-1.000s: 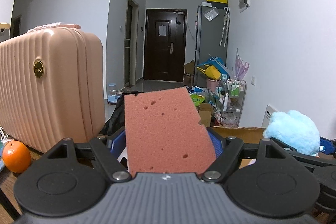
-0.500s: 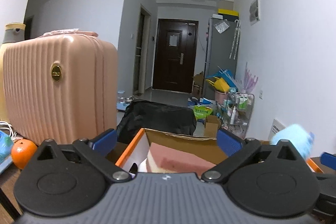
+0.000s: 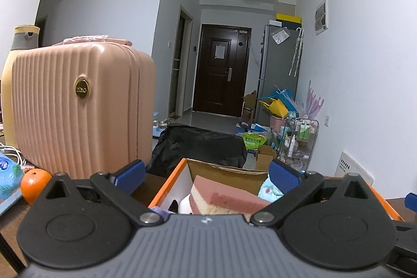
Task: Organize soft objects
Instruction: 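Open both grippers to drop the pink sponge and blue plush into the box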
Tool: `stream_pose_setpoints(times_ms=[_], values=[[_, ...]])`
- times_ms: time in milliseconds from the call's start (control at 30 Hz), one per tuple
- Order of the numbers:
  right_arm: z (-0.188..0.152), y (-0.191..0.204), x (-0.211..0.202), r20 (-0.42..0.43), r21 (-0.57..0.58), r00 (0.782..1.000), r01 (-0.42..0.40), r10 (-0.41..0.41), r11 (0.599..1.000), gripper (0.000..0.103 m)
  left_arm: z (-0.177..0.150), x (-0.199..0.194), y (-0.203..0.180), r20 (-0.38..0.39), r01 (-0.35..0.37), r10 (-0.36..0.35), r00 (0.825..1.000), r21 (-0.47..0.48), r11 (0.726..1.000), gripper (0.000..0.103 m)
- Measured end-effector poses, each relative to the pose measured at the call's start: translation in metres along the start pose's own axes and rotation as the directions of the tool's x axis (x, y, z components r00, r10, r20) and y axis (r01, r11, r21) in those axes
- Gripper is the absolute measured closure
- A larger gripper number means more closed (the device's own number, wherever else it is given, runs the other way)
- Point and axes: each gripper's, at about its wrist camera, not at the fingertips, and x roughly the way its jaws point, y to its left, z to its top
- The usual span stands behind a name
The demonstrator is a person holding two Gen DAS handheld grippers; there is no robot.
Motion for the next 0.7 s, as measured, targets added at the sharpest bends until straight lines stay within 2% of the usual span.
stream_pose_setpoints(times_ms=[300,500,700], values=[[0.000,-0.007,-0.028,0.028,0.011,1.000,-0.010,0.010,1.000,0.000,0.002,-0.027,0.012,-0.015,0.057,-0.057,0.998,0.018,0.998,0.000],[0.002,-0.012,-0.062,0.050,0.003,0.998,-0.024,0.024,1.000,0.000,0.001,-0.065,0.013,-0.020,0.109,-0.107,0.994,0.076,0.991,0.000],[0.001,-0.013,-0.107,0.051,-0.016,0.997,-0.052,0.052,0.999,0.000,-0.003,-0.108,0.022,-0.035,0.139,-0.137,0.990,0.083,0.987,0.000]])
